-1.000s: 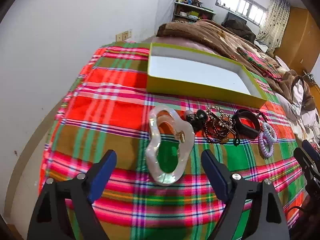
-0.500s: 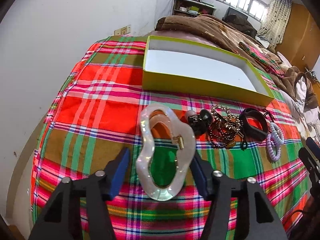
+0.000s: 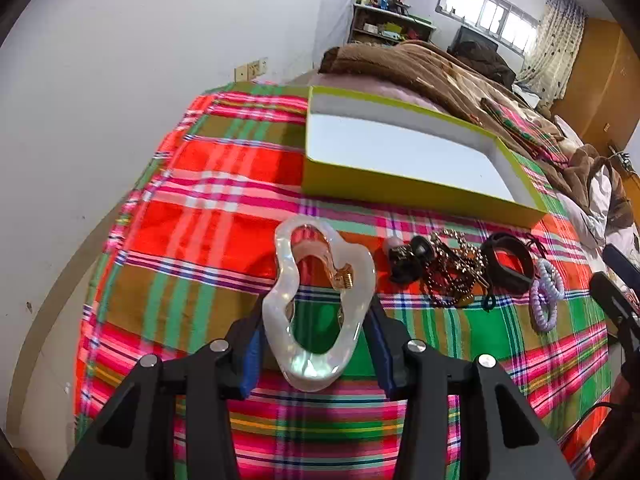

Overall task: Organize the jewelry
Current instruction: 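Lower the left tool onto the pearly white claw clip and close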

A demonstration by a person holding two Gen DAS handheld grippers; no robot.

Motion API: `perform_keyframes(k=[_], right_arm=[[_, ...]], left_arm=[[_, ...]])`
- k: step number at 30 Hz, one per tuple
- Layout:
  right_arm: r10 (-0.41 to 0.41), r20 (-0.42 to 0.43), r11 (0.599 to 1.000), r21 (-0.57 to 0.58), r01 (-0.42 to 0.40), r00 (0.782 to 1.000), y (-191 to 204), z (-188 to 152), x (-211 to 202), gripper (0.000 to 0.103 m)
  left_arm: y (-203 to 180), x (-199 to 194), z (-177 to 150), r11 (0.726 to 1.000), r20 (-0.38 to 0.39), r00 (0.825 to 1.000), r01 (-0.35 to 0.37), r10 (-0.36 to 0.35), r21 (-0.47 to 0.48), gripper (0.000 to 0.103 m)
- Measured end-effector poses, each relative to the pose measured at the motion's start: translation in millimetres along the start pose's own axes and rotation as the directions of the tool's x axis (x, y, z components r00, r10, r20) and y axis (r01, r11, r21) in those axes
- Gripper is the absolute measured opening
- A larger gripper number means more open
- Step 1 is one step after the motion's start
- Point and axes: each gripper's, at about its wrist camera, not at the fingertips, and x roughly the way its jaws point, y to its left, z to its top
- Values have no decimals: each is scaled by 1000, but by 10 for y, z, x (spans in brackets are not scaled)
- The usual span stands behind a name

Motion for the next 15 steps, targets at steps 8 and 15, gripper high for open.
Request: perform_keyframes(k=[8,15], right_arm=[[140,-60,989,-43,-142,988,238,154,387,61],[191,-122,974,-98,-203,974,429,156,634,46]], left_arm=[[85,-31,15,1000,7,1000,-10,10,-15,45],[106,-15,17,1000,7,1000,-6,6,-20,45]])
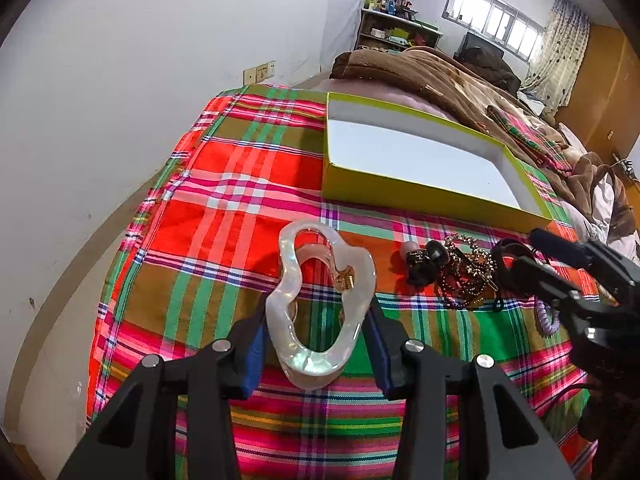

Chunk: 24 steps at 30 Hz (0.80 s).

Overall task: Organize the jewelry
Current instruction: 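Lower the left tool onto the pearly white claw clip and close, then lift the claw clip with the left tool while the right tool grasps the rose-gold brooch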

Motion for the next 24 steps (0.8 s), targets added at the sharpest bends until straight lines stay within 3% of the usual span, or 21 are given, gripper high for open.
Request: perform_keyframes(k=[10,20,24], right_arm=[[23,-44,999,-36,-25,999,66,51,201,37],[10,-50,1000,-22,-12,999,68,40,253,12],[9,-38,1000,-5,-9,999,58,41,247,12]], left_arm=[[-2,23,13,1000,-3,1000,-9,9,0,45],[-7,34,40,1000,1,1000,-9,9,3,45],[-25,33,55,1000,7,1000,-10,10,5,45]])
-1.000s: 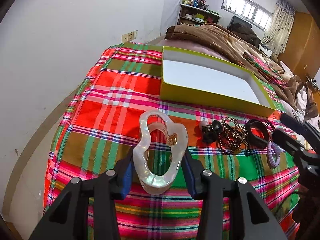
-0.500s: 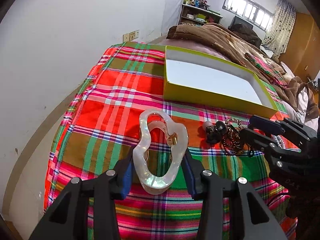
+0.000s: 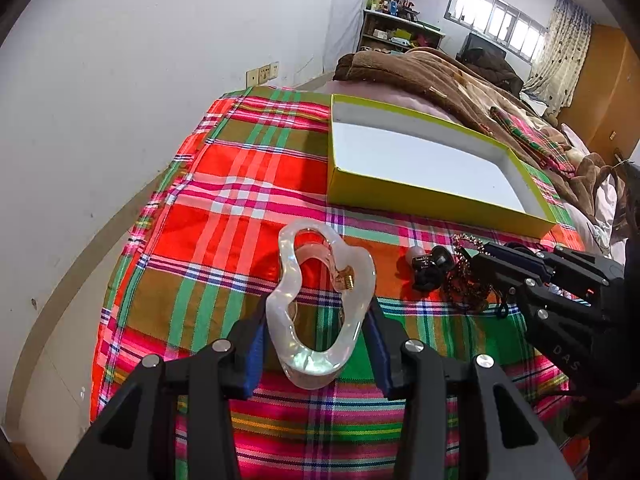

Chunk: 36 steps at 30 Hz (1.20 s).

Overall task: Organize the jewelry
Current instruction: 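Lift the claw clip with the left tool while the right tool grasps the rose-gold brooch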

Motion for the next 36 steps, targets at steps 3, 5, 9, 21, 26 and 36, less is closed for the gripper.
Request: perform_keyframes(k=[3,5,9,21,26,36], right_arm=[[-1,16,1000,13,0,1000,-4,4,-44,7],[1,26,1000,21,-1,1000,-10,8,-82,7],[-1,55,999,39,-1,999,-18,9,-172,7],[-27,137,995,102,13,990,-104,29,-465,7],[-48,166,994,110,30,985,-149,63,-571,7],[-132,184,981,165,102,974,-484,198,-674,7]], left_arm=[[-8,-21,19,1000,9,1000,-3,3,2,45],[-11,-37,36,1000,16,1000,-5,5,1,45],[-25,-73,66,1000,29,1000,0,0,4,45],[-68,-198,89,1000,71,997,3,-2,-2,45],[-99,-271,126,1000,106,994,2,-3,8,45],[-282,-250,417,999,145,989,31,-37,44,45]])
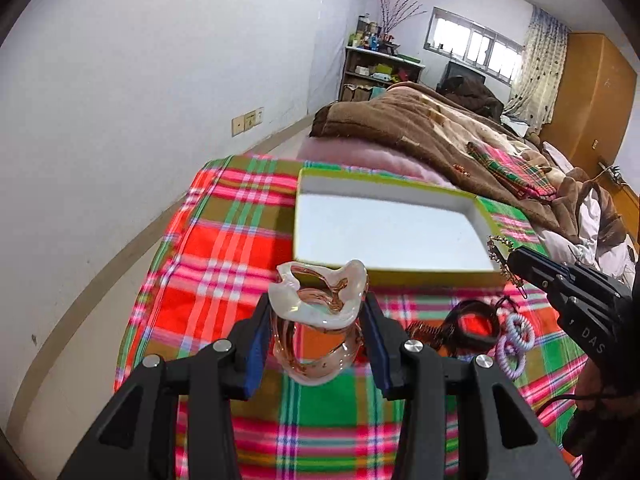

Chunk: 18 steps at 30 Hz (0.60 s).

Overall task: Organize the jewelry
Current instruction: 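Carry the clip and brooch into the box and open both tools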

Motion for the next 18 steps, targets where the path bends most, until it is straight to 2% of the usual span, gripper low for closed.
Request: perform_keyframes(k=[7,18], right_arm=[[-65,-1,998,20,65,998,-298,169,131,7],[-145,-70,988,47,149,987,-715,315,602,7]], left_arm=[[-149,180,300,999,17,999,44,-44,18,45],[-350,725,677,994,-6,994,106,-106,22,45]])
